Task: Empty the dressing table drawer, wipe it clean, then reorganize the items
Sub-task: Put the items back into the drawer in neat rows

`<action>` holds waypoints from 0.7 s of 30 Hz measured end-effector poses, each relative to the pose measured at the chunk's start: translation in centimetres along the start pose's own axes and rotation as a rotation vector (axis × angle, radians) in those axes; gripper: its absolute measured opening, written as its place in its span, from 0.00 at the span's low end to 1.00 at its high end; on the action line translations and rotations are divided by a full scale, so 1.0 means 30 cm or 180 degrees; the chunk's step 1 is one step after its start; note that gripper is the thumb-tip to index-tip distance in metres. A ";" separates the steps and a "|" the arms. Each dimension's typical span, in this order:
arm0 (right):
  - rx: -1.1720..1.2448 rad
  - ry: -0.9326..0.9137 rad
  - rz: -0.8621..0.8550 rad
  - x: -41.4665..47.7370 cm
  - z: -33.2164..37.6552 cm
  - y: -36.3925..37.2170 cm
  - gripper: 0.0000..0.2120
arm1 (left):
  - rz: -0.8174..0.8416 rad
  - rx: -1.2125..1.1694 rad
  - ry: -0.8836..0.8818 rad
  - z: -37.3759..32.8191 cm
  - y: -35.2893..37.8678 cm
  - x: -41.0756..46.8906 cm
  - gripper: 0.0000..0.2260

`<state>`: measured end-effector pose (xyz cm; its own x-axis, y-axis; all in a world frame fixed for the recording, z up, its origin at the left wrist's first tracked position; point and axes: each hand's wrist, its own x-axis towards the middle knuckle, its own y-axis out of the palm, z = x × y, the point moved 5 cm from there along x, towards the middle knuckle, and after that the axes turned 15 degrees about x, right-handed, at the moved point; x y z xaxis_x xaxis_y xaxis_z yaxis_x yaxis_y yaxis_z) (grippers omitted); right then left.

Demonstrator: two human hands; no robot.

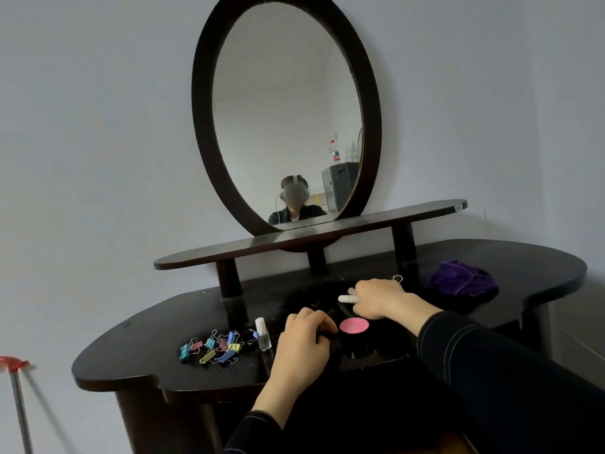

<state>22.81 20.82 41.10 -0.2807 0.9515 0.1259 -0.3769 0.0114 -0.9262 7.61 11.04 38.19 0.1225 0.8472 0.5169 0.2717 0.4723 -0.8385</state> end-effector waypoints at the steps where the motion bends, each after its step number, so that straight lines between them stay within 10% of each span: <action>1: 0.0082 0.0006 -0.0008 -0.002 -0.005 0.002 0.10 | -0.0022 0.0058 0.0000 0.000 0.003 -0.002 0.16; 9: 0.1867 -0.0161 -0.0818 -0.075 -0.078 0.037 0.06 | -0.0137 0.0130 -0.0244 0.013 0.023 0.002 0.08; 14: 0.4277 0.0056 -0.0675 -0.133 -0.138 0.032 0.06 | -0.0139 0.0362 -0.0580 0.028 0.019 0.016 0.04; 21: 0.4585 0.0149 -0.0626 -0.210 -0.146 0.030 0.08 | 0.0027 0.0868 -0.0656 -0.006 0.010 0.013 0.13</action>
<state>28.11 16.19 37.93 -0.1032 0.9802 0.1688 -0.9545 -0.1453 0.2604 7.92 11.48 38.19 -0.0794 0.8696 0.4873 0.0029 0.4891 -0.8722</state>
